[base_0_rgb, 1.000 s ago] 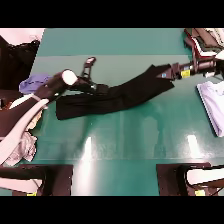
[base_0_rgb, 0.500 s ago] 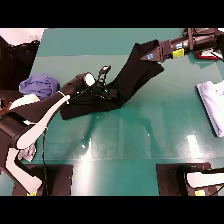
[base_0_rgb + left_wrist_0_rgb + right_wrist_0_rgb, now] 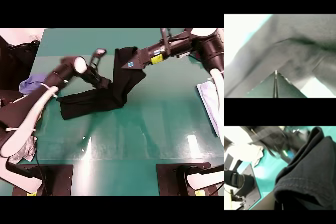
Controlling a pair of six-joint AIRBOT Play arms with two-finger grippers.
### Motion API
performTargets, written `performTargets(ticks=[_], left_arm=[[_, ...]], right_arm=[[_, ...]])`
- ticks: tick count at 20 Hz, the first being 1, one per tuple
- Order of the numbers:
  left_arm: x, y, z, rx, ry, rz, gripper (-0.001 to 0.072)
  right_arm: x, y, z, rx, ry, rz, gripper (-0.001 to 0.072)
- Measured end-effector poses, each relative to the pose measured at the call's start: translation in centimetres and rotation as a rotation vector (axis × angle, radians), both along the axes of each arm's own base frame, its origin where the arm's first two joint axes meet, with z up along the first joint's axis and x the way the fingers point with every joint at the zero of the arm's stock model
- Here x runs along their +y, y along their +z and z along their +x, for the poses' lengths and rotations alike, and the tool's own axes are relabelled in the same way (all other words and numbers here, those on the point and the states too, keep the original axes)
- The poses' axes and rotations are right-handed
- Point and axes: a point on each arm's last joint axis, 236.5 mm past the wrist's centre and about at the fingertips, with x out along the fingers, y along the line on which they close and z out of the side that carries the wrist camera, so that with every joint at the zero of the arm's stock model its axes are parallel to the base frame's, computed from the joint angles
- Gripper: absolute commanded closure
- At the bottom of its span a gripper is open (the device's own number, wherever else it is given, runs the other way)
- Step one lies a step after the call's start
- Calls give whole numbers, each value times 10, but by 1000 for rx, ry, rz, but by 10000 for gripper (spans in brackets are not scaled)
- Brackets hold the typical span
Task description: Fold the shirts.
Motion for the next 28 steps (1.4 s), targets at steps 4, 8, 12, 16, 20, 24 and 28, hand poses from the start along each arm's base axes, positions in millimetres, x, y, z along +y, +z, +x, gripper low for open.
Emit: performTargets(ticks=[4, 8, 12, 16, 20, 24, 28], left_arm=[[93, 77, 9, -110, 133, 60, 685], [165, 145, -3, -219, 264, 70, 685], [197, 178, -24, -267, 322, 91, 684], [209, 183, -36, -254, 339, 115, 685], [213, 182, -42, -238, 343, 127, 684], [214, 181, -44, -231, 342, 131, 685], [214, 181, -45, -228, 341, 131, 684]], right_arm=[[39, -16, -10, 8, 50, 5, 696], [86, -35, -15, -10, 92, 14, 694], [144, -66, -21, -40, 149, 3, 666], [206, -106, -35, -63, 163, -2, 37], [222, -128, -43, -80, 180, -33, 66], [163, -140, -14, -53, 144, -137, 66], [61, -162, 33, 69, -9, -243, 62]])
